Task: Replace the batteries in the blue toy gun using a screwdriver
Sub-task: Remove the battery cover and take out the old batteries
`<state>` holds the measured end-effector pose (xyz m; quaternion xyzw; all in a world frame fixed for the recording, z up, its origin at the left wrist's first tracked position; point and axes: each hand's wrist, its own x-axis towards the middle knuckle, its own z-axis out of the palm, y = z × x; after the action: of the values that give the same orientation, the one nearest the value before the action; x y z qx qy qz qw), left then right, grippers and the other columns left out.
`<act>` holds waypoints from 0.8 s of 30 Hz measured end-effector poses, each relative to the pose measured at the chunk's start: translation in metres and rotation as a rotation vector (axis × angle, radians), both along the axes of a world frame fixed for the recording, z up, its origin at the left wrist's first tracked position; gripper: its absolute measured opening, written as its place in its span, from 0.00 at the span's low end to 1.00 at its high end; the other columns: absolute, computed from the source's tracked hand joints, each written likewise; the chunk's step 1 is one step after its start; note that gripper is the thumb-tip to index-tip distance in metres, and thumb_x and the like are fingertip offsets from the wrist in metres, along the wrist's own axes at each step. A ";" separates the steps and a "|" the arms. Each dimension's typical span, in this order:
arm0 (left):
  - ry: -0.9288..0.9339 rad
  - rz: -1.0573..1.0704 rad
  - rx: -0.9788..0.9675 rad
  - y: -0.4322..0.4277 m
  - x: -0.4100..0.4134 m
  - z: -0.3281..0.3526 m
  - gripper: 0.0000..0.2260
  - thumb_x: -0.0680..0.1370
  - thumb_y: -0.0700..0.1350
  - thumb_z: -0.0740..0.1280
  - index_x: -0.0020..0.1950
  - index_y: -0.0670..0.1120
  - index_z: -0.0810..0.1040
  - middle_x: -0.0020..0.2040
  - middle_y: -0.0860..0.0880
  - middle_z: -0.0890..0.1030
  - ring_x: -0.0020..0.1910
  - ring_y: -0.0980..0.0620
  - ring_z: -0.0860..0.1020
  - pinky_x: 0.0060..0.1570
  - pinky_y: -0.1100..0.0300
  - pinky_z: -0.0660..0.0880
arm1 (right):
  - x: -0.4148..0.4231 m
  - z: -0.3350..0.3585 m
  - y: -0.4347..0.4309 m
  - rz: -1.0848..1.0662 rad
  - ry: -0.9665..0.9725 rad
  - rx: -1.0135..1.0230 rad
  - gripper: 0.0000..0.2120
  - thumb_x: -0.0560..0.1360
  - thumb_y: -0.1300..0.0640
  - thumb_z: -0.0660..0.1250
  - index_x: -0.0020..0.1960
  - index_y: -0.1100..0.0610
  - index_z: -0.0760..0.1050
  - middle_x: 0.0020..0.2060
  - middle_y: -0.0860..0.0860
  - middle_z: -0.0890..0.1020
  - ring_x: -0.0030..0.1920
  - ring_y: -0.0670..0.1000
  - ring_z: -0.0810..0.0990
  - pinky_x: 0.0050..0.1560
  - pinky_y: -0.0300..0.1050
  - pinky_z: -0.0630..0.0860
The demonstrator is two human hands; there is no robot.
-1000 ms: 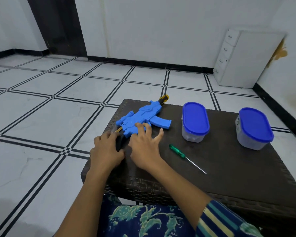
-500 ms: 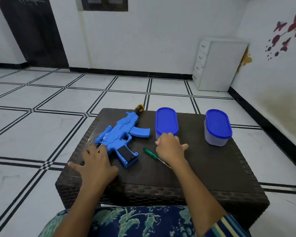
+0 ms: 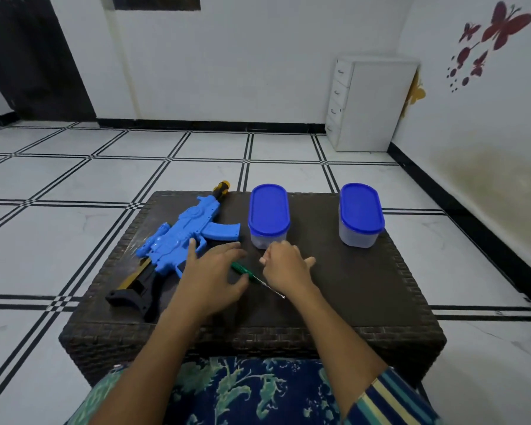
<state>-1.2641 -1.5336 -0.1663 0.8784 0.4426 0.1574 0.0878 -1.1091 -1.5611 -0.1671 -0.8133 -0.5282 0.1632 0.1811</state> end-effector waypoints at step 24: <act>-0.004 0.117 -0.158 0.022 -0.034 -0.008 0.29 0.66 0.60 0.74 0.62 0.47 0.79 0.64 0.47 0.74 0.64 0.46 0.72 0.62 0.48 0.72 | -0.016 -0.005 -0.011 0.396 0.133 0.173 0.15 0.76 0.67 0.67 0.62 0.59 0.77 0.58 0.56 0.77 0.60 0.56 0.76 0.61 0.53 0.75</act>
<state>-1.2977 -1.5112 -0.1741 0.8410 0.5040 0.1286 0.1486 -1.1253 -1.5726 -0.1723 -0.6628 -0.6764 0.2027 0.2492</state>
